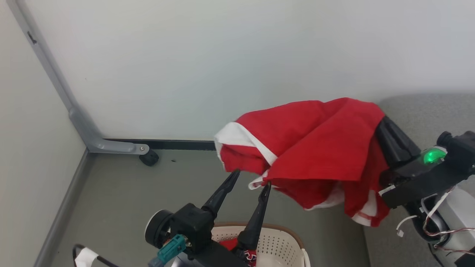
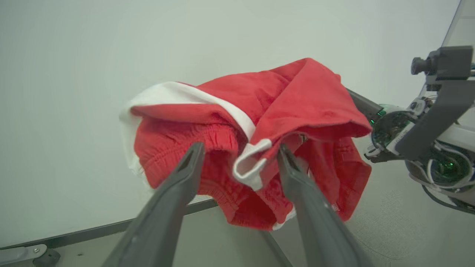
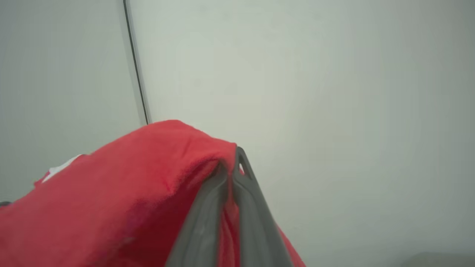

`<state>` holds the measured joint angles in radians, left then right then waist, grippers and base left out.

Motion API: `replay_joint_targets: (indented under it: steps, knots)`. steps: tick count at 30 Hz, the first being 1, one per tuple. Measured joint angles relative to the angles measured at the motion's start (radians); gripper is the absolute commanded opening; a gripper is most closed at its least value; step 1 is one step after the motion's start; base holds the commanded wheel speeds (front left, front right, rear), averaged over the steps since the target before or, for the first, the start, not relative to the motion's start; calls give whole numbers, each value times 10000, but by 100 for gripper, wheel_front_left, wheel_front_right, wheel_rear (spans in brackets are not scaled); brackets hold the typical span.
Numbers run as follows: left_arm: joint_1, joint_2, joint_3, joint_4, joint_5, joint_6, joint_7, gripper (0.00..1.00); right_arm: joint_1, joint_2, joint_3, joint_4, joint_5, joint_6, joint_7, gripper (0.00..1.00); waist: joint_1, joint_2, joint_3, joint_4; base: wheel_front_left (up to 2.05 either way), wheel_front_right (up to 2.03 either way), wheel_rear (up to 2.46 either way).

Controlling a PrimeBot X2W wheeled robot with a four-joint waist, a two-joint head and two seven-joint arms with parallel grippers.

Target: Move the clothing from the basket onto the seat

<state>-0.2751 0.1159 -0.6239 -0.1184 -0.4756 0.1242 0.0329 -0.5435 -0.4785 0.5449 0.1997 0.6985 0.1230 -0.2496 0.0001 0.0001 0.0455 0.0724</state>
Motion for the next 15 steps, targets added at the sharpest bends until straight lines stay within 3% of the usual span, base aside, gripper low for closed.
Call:
replay_joint_targets:
  steps: [6,15]
  knots:
    - [490,-59,-102,151,385,0,-98,100,-3,-433,-759,13,67,-10,0,0,0,0,99,-200,0,0,0]
    - [742,-316,-832,443,1135,0,-186,100,-131,-1630,-2339,725,173,-86,-27,0,-1,0,508,-510,0,0,0]
